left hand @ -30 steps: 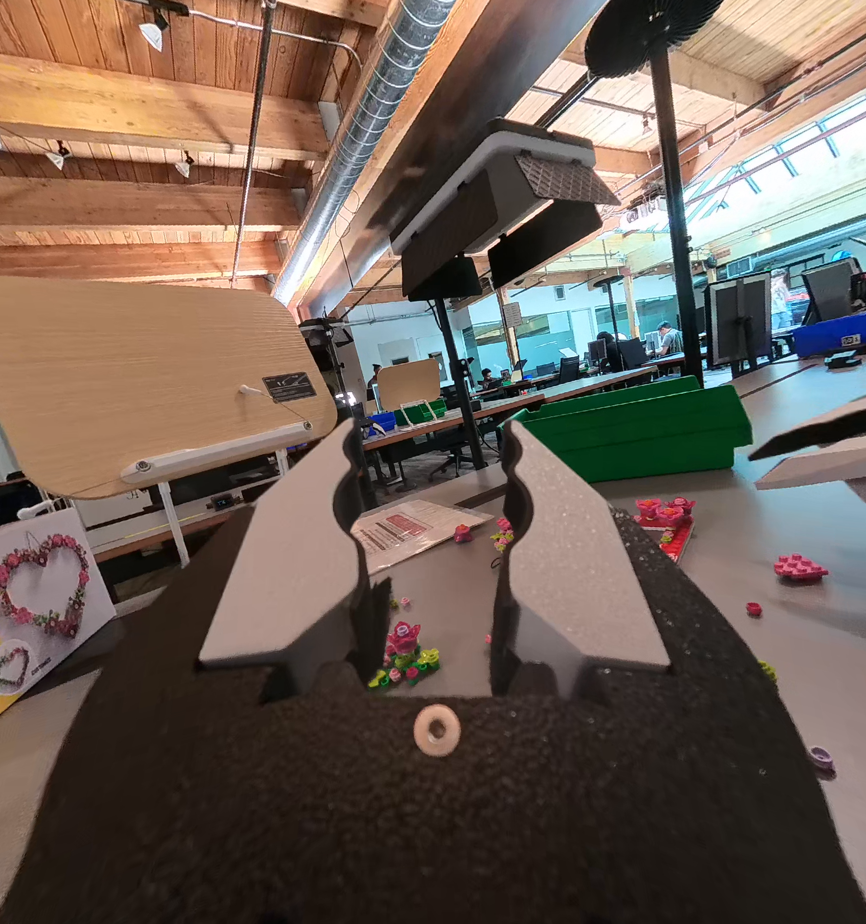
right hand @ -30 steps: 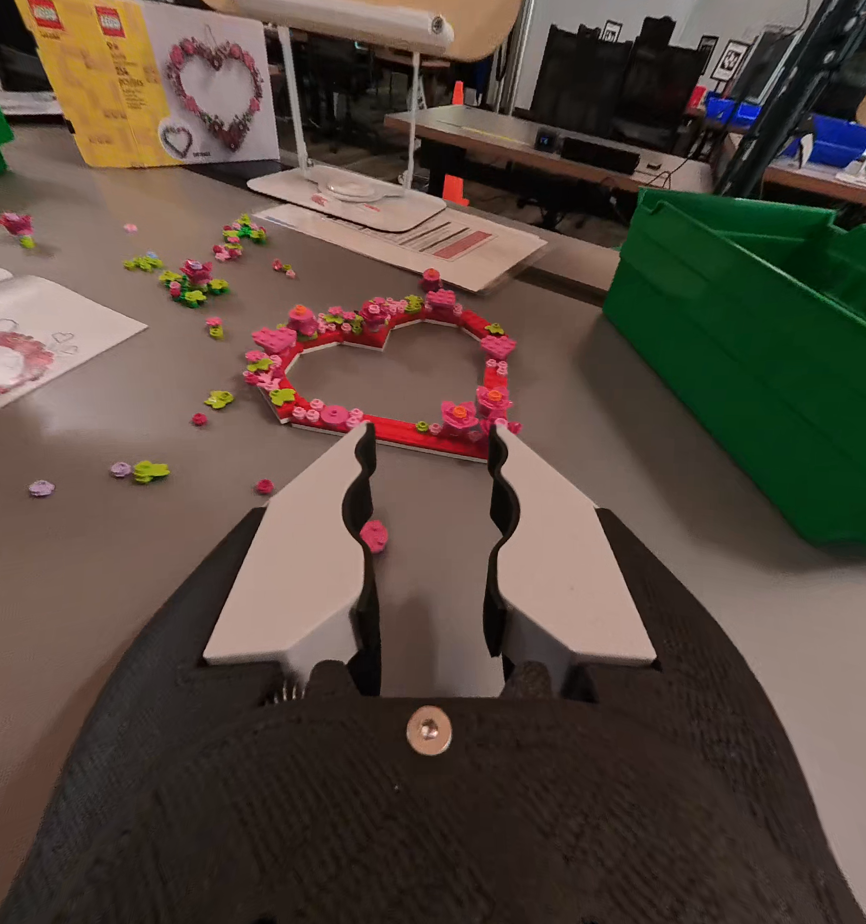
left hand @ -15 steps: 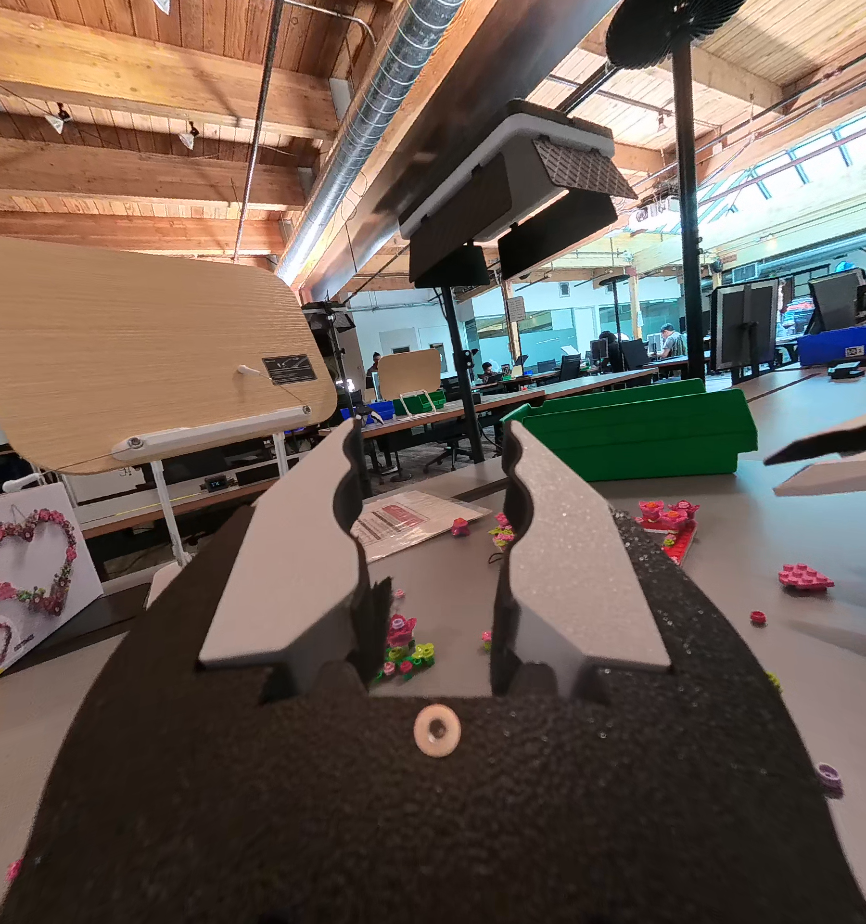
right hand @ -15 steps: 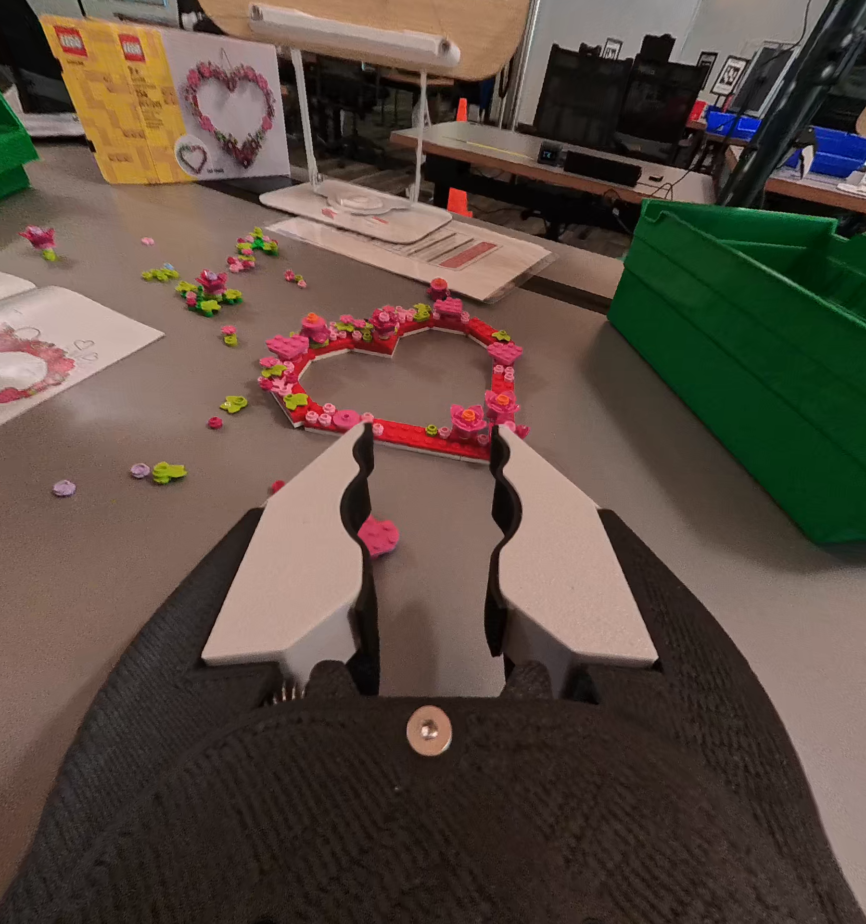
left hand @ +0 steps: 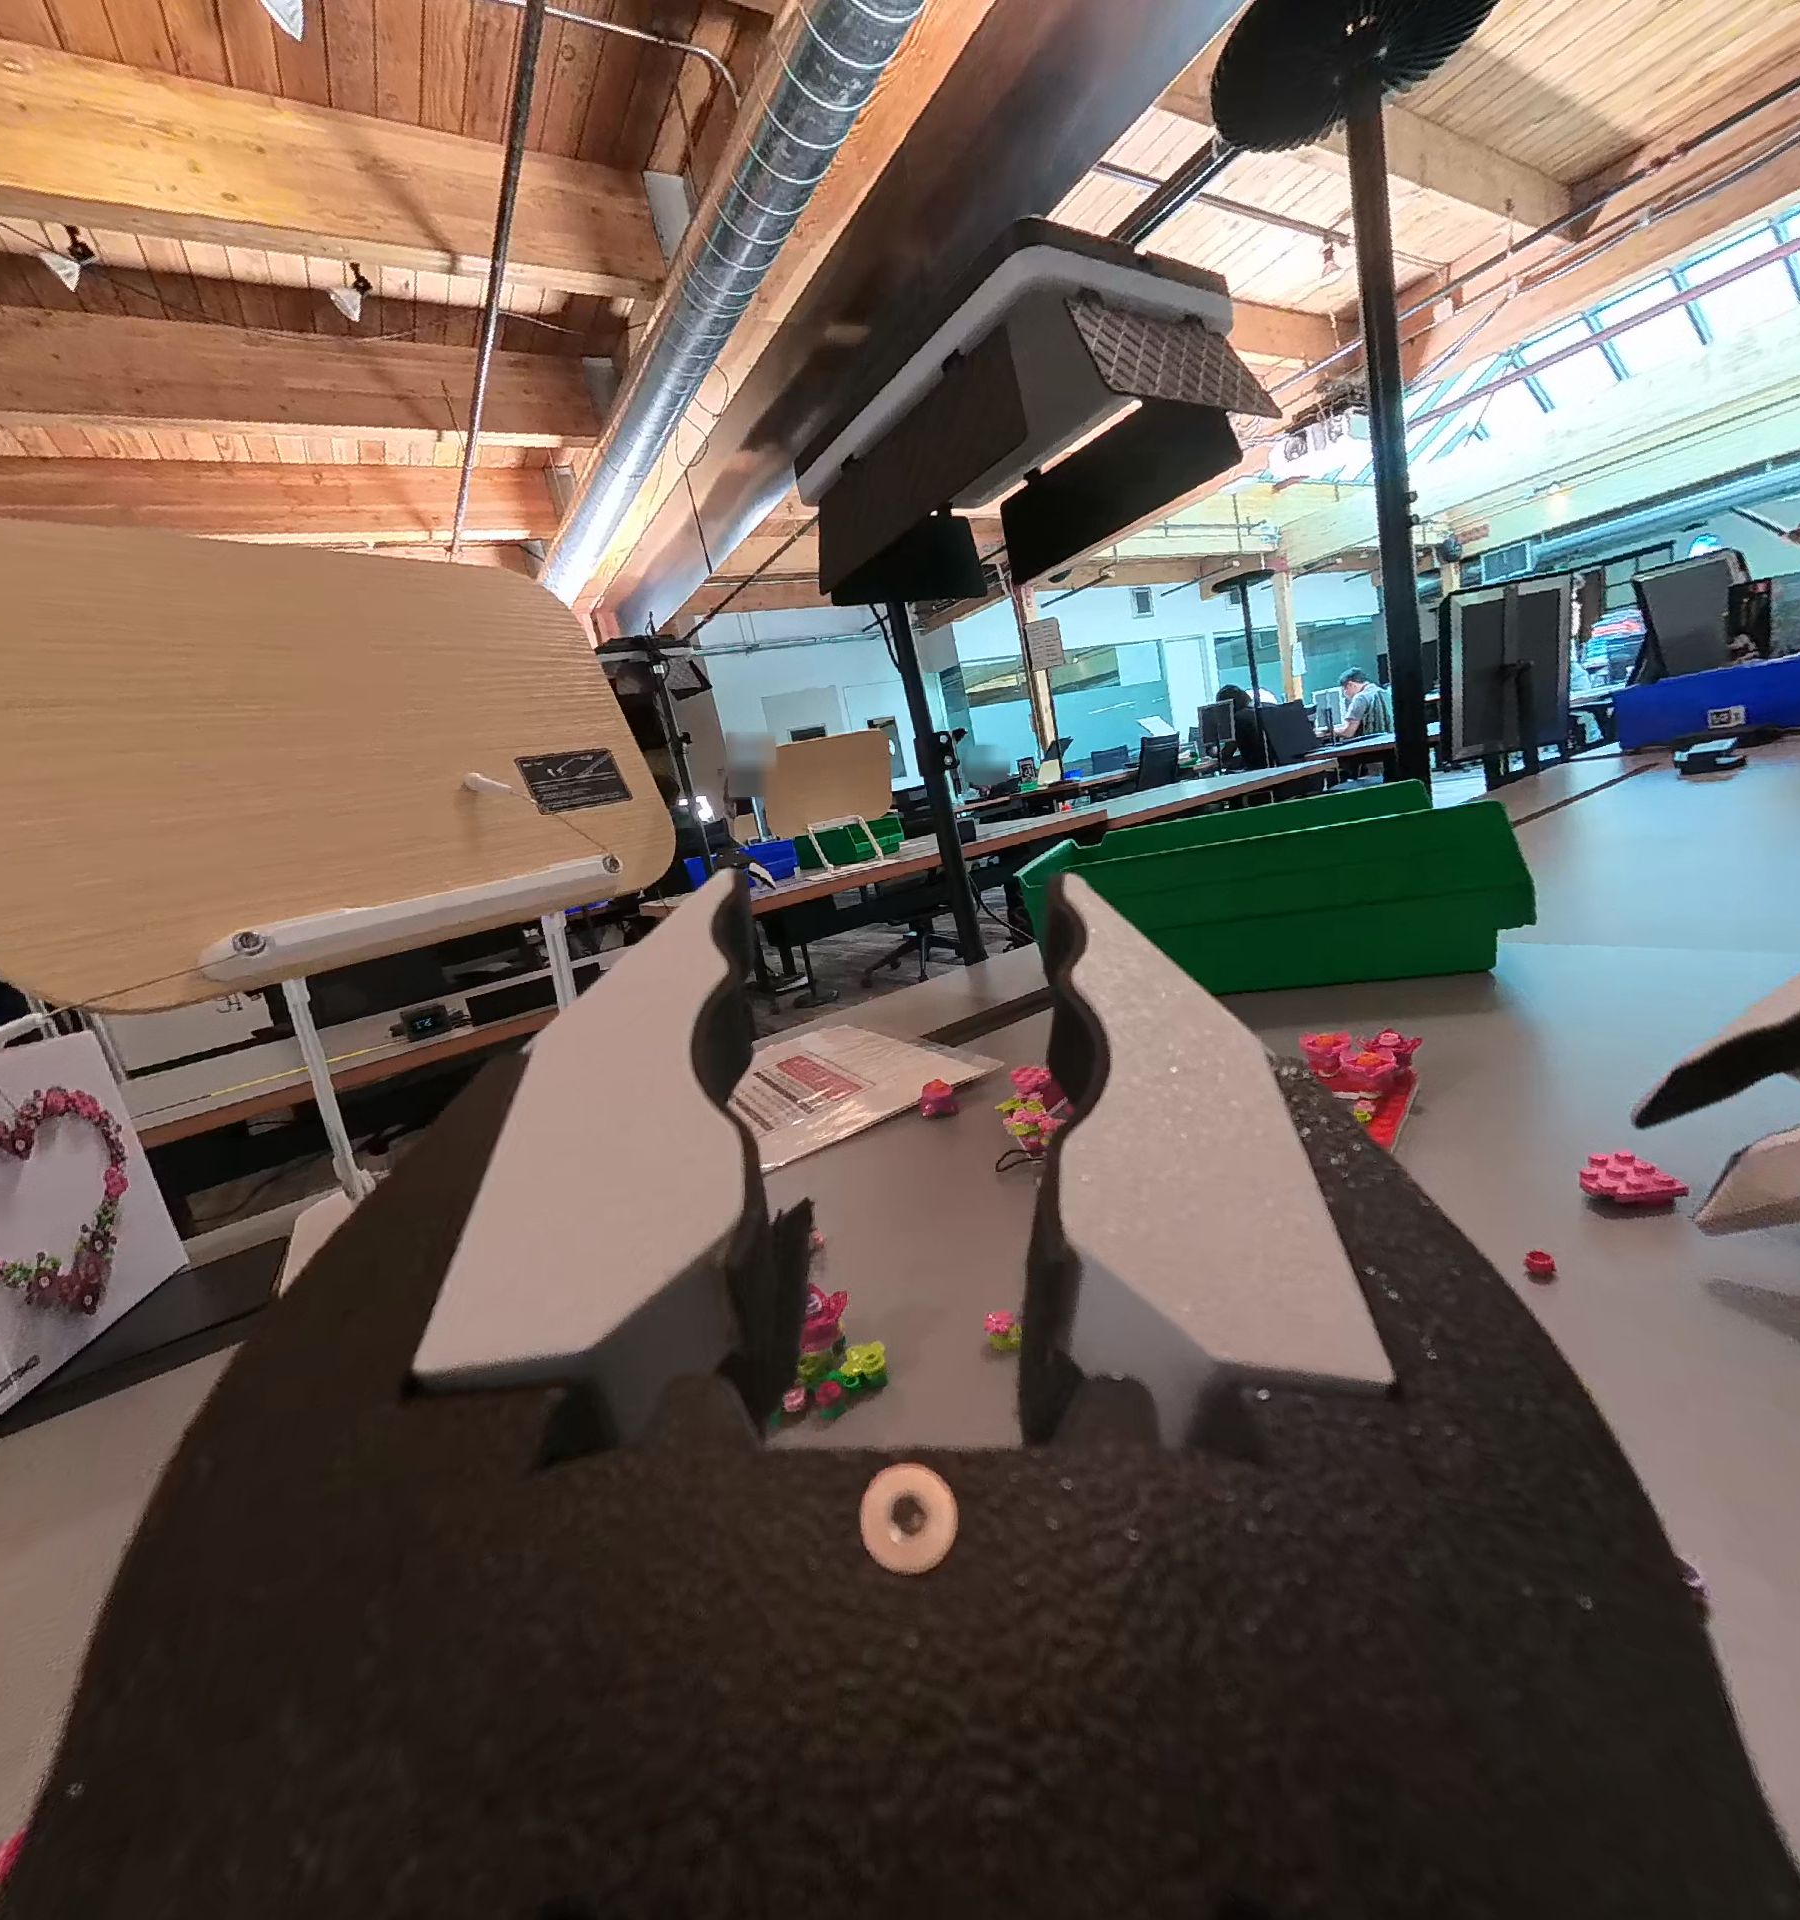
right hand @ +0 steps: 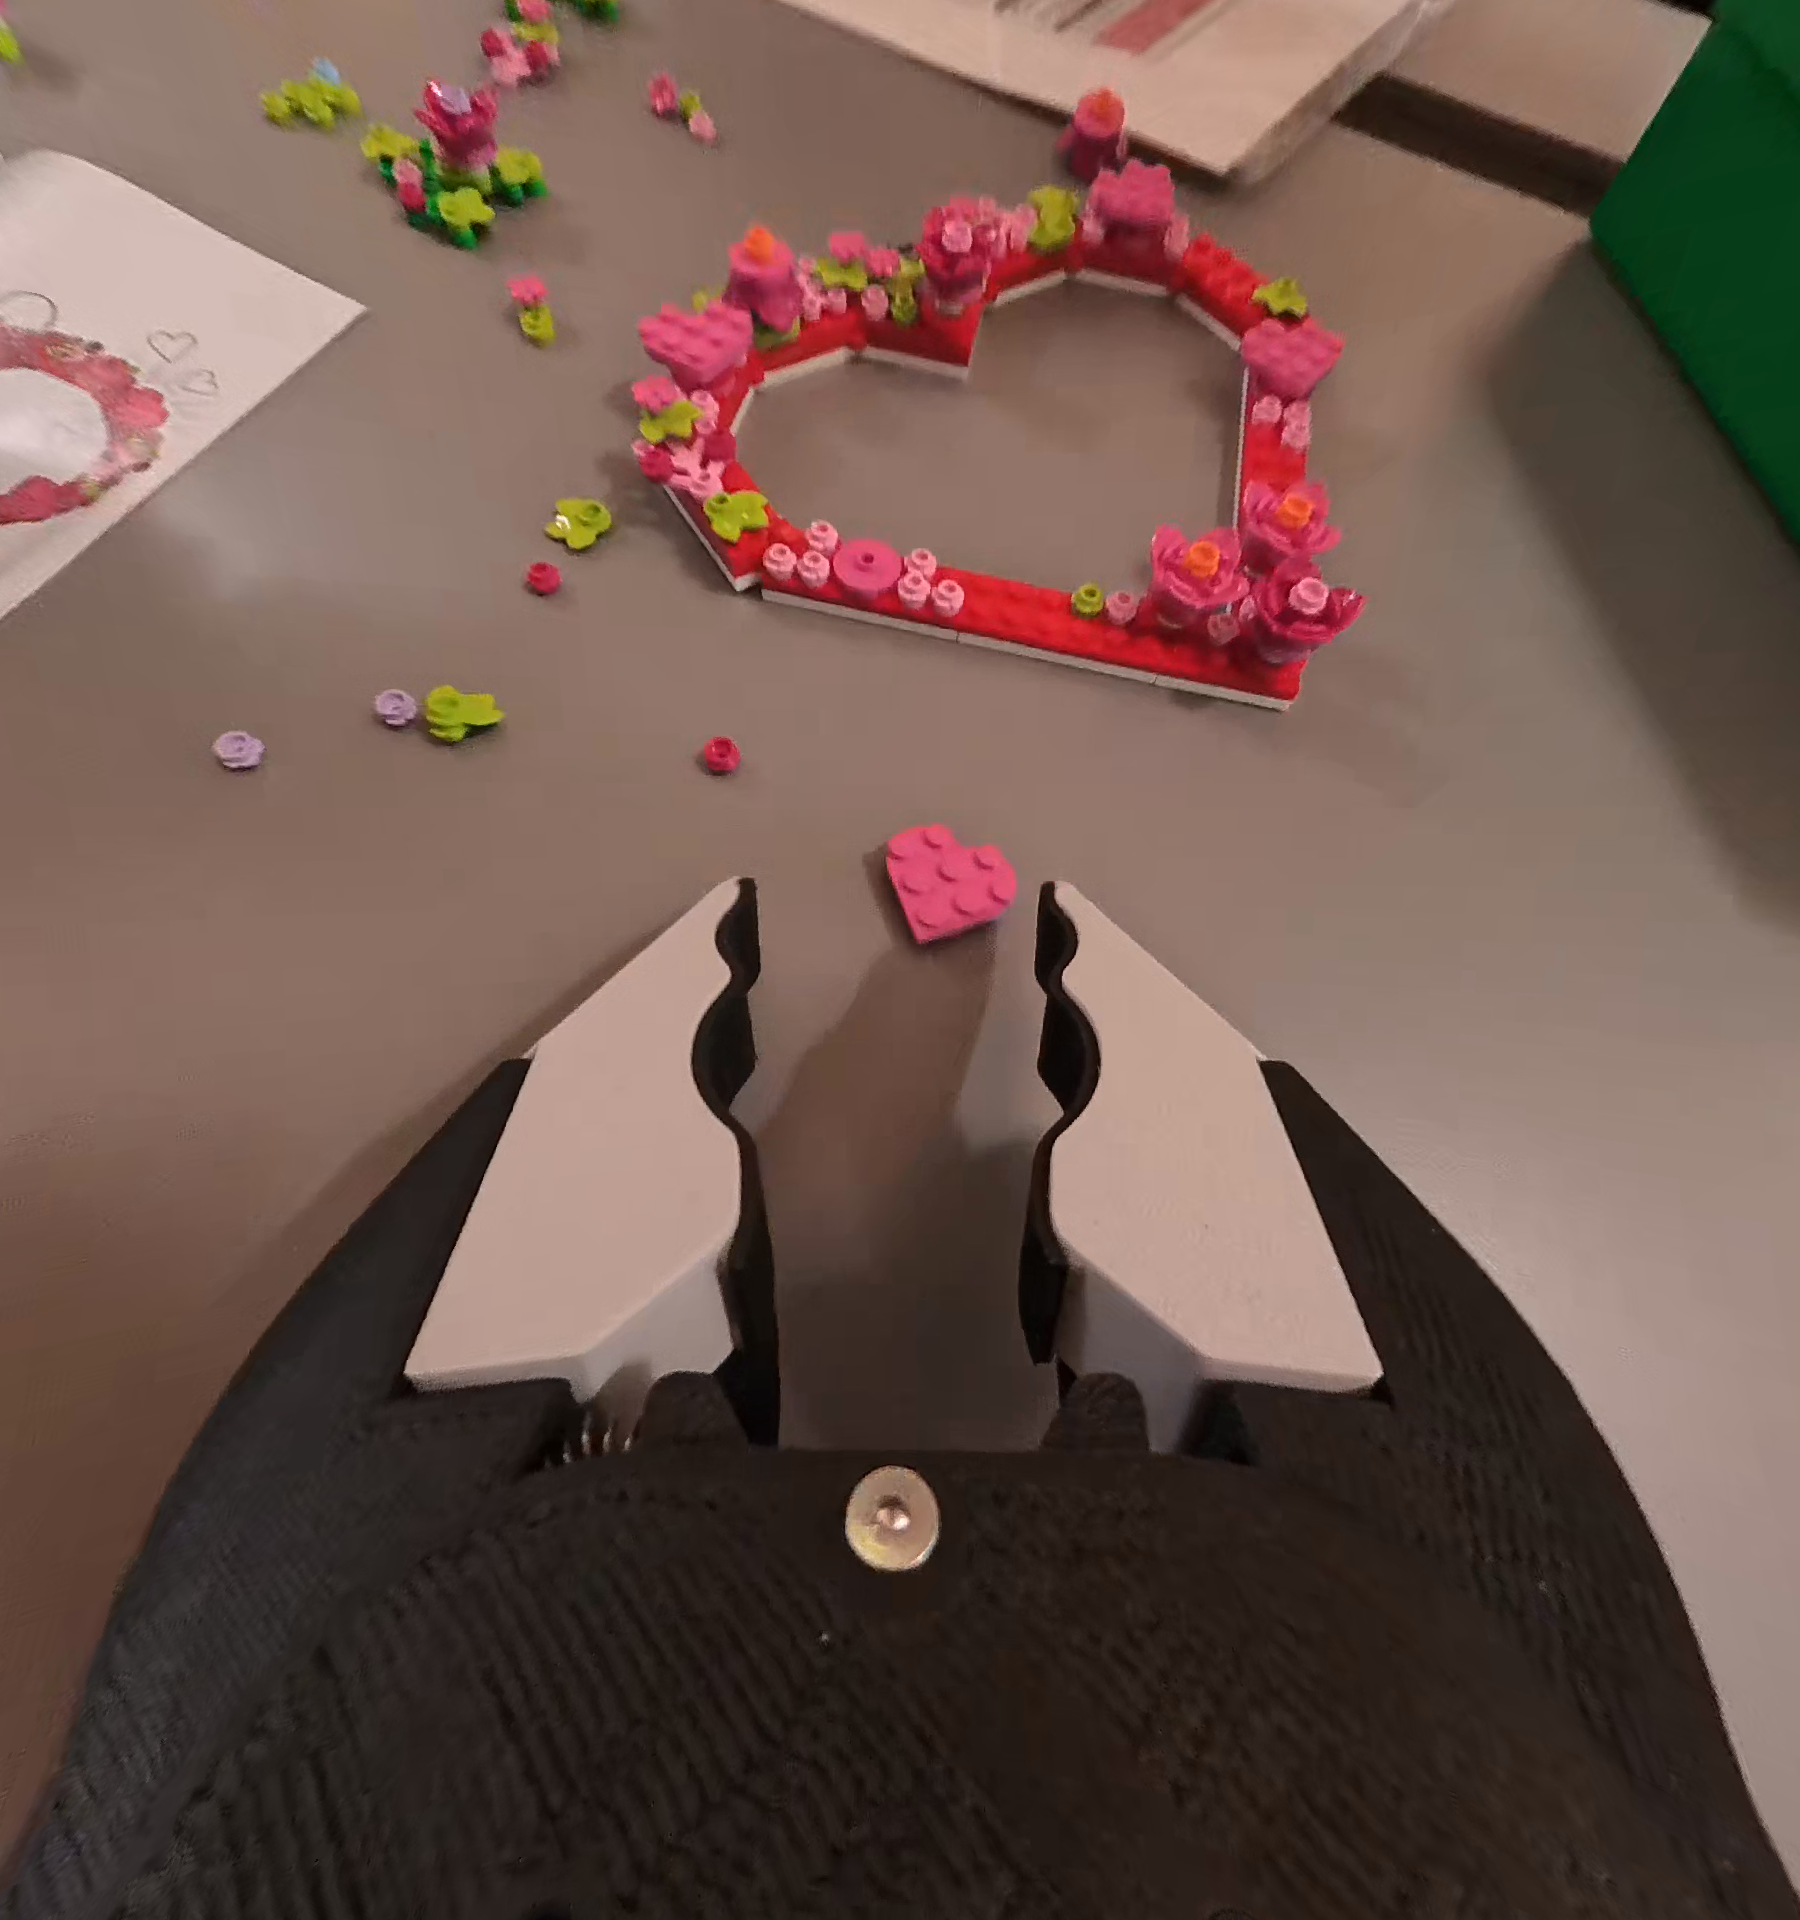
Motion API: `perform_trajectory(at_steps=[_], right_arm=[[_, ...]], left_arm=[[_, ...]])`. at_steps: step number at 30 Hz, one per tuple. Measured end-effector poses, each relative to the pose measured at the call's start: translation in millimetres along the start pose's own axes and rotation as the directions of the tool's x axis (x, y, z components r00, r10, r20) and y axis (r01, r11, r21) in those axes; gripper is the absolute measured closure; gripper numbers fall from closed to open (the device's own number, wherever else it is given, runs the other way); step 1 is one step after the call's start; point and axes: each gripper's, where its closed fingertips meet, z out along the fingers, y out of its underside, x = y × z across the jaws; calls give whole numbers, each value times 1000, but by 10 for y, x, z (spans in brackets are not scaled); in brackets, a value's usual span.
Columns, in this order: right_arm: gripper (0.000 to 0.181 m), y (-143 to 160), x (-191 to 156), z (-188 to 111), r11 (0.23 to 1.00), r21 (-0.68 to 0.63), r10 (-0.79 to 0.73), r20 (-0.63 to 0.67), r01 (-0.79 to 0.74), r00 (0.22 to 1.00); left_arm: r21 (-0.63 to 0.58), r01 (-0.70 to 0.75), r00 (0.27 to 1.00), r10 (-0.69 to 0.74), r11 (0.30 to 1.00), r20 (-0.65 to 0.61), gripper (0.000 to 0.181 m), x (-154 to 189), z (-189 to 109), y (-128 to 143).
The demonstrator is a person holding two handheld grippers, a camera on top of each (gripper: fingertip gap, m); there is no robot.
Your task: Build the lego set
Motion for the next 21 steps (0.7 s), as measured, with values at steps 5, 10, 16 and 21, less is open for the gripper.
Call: perform_trajectory(at_steps=[5, 10, 16, 21], right_arm=[[131, 32, 111, 40, 999, -31, 22, -51, -24, 998], [132, 85, 178, 49, 998, -61, 31, -62, -35, 998], [139, 131, 418, -24, 996, -50, 63, -127, -70, 990], [136, -21, 214, -8, 1000, 27, 1, 75, -3, 997]], left_arm=[[-10, -25, 999, 24, 1000, -22, 127, 63, 13, 23], [-18, -35, 999, 34, 999, -34, 128, 92, 19, 42], [-31, -26, 999, 25, 999, -45, 128, 113, 28, 69], [-34, -36, 998, 34, 999, -58, 128, 140, 32, 77]])
